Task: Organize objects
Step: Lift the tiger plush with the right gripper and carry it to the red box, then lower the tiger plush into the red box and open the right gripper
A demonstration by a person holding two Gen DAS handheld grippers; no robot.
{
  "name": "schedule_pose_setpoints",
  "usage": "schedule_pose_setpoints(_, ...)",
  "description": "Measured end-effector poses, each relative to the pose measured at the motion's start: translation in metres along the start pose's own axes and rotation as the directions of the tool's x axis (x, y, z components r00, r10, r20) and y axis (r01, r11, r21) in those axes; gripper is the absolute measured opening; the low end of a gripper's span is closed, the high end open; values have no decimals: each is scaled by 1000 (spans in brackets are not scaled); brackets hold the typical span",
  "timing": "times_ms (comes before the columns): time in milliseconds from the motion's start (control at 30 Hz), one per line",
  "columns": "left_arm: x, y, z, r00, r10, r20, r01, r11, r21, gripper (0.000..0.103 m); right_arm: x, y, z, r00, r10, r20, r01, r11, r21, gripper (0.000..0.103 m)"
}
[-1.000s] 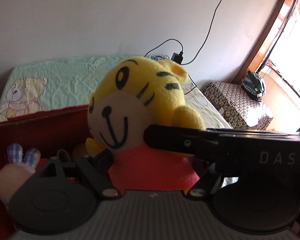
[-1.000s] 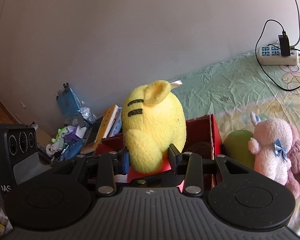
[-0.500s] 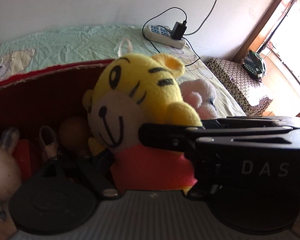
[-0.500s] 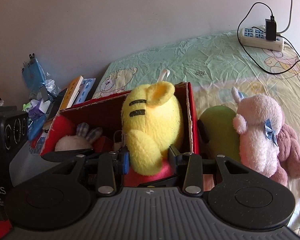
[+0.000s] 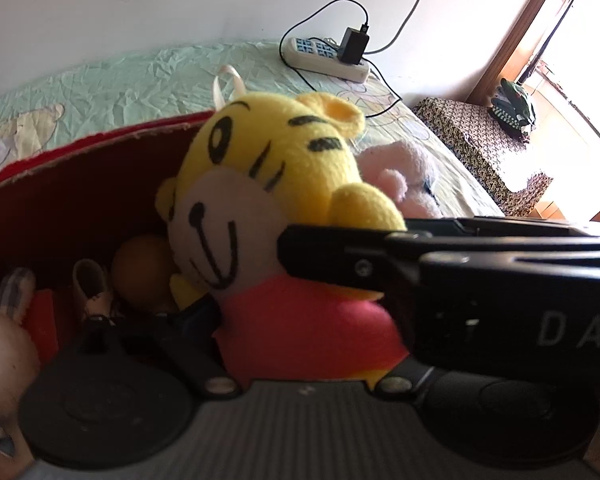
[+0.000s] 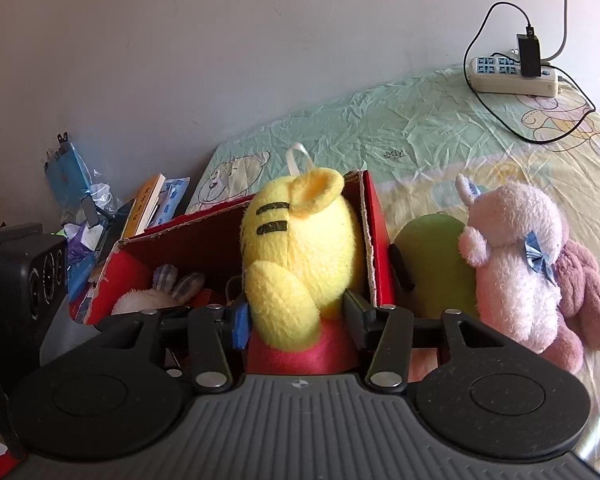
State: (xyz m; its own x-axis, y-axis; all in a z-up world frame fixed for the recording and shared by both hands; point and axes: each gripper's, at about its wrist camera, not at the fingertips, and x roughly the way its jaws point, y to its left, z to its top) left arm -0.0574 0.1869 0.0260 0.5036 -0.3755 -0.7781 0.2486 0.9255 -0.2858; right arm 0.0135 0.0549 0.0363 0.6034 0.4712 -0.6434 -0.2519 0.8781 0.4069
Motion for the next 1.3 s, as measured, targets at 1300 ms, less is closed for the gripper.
schedule_pose_setpoints(1300,-44,-47,-5,955,294,32,-296,954,48,87,-42,-5,-17,997,22,76,-22,1000,7,41)
